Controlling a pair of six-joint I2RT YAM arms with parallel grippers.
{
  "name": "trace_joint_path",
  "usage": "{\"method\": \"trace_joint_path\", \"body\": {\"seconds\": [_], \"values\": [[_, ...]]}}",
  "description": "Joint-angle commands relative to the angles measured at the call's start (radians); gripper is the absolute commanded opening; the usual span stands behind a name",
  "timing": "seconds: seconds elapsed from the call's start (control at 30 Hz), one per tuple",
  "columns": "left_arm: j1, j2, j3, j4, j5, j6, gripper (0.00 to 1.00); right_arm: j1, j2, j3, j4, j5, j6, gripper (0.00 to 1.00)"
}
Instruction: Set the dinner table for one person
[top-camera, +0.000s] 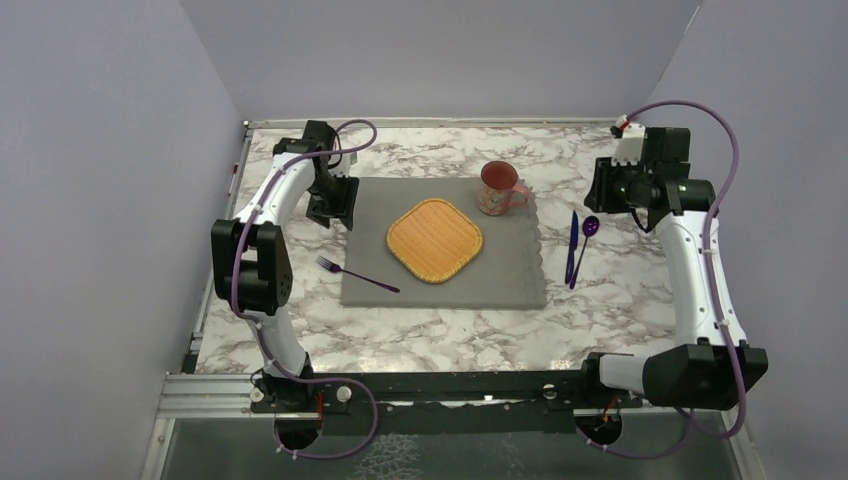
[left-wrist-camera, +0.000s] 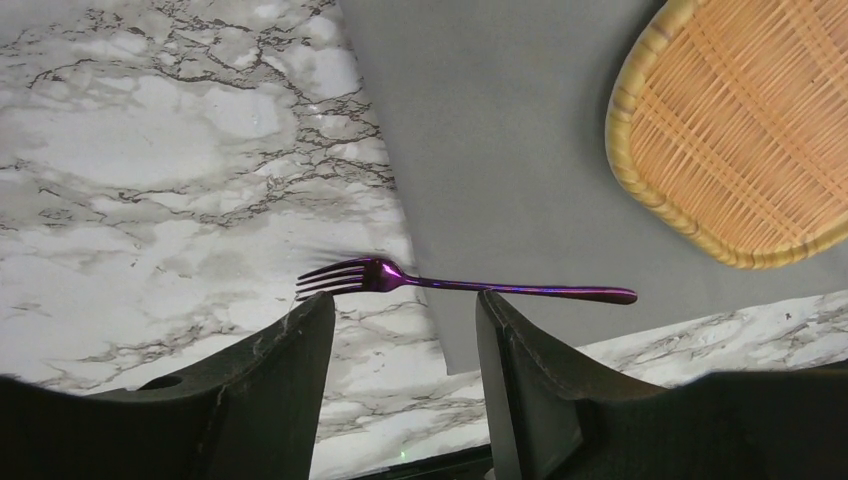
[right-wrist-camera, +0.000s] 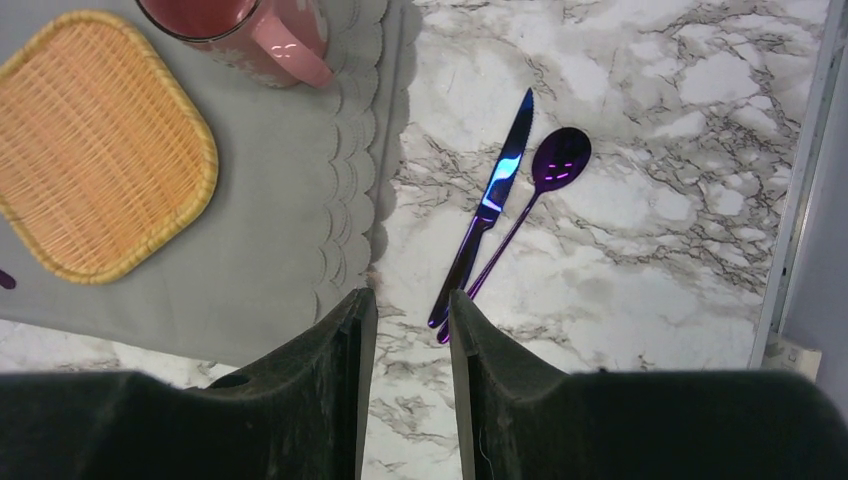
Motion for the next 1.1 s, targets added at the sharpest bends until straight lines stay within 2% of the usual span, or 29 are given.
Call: {"method": "trace_joint_path", "body": {"seconds": [0.0,0.1,0.2,0.4,0.57,0.63,0.73,0.8,0.93,1.07], "values": [[-0.004,0.02,-0.012,0.03,-0.043,-0.028,0.57,-0.004,0.067,-0.015,0.048,0.039,-0.023,0.38],[-0.01,-0.01,-0.085,0.051,-0.076,-0.028,0.57,-0.004,0.1,-0.016,0.017,0.055,-0.082,0.38],[-0.015,-0.047,-0.14,0.07,-0.075,-0.028,0.57,-0.004,0.124,0.01,-0.025,-0.007,-0.146,0.38],[-0.017,-0.145,-0.246,0.088,-0.058,0.002,0.56,-0.004,0.275,0.244,-0.244,-0.19,-0.206,0.4],[0.037,-0.168,-0.219,0.099,-0.066,0.09,0.56,0.037,0.386,0.375,-0.416,-0.321,-0.258,0.41],[0.079,-0.153,-0.179,0.081,-0.037,0.133,0.56,0.094,0.398,0.402,-0.427,-0.312,-0.29,0.41],[0.151,-0.127,-0.118,0.055,-0.024,0.161,0.56,0.238,0.41,0.454,-0.427,-0.22,-0.336,0.41],[0.182,-0.122,-0.089,0.051,-0.051,0.172,0.56,0.311,0.422,0.496,-0.432,-0.193,-0.356,0.41],[0.243,-0.125,-0.062,0.045,-0.08,0.2,0.56,0.41,0.514,0.62,-0.507,-0.239,-0.369,0.41],[0.287,-0.114,-0.076,0.038,-0.072,0.207,0.56,0.527,0.561,0.611,-0.49,-0.26,-0.349,0.41]]}}
